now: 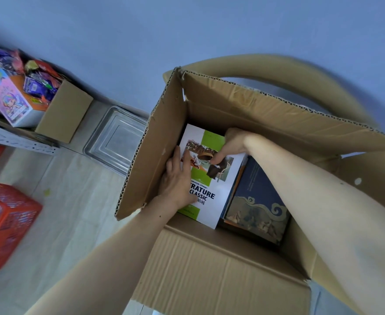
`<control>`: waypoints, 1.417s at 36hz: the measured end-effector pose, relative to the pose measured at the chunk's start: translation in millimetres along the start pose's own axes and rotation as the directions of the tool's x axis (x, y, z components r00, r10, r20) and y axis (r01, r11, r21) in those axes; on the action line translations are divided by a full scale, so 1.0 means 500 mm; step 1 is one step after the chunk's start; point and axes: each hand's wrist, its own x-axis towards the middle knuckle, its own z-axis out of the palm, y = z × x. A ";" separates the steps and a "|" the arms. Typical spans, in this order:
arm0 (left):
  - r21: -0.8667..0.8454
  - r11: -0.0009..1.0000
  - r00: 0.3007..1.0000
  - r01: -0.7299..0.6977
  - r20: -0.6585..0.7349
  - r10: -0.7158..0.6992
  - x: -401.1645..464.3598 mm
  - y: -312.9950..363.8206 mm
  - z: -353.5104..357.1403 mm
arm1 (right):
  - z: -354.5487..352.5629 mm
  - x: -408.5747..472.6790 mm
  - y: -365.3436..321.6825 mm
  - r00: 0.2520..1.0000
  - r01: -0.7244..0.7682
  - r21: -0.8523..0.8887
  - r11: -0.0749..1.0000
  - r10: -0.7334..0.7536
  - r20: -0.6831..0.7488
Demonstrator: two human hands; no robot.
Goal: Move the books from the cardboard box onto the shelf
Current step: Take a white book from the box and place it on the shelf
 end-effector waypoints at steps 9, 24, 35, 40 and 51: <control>-0.380 0.925 0.982 0.001 -0.172 -0.071 -0.040 0.014 -0.028 | -0.007 -0.094 0.015 0.977 0.125 0.109 0.986 -0.104 -0.185; -0.898 0.430 0.990 0.088 0.030 -0.139 -0.095 0.033 -0.119 | -0.065 -0.323 0.032 0.846 0.396 -0.104 0.913 -0.406 -0.346; -0.953 0.298 0.969 -0.060 -0.127 -0.211 -0.298 0.093 -0.306 | -0.194 -0.577 -0.128 0.796 0.470 -0.269 0.841 -0.536 -0.283; -0.961 0.195 0.934 -0.194 -0.242 -0.264 -0.413 0.072 -0.438 | -0.247 -0.697 -0.278 0.745 0.529 -0.368 0.765 -0.626 -0.229; -0.894 0.201 0.761 -0.401 -0.448 -0.469 -0.728 -0.165 -0.688 | -0.165 -0.895 -0.684 0.480 0.769 -0.369 0.523 -0.852 -0.207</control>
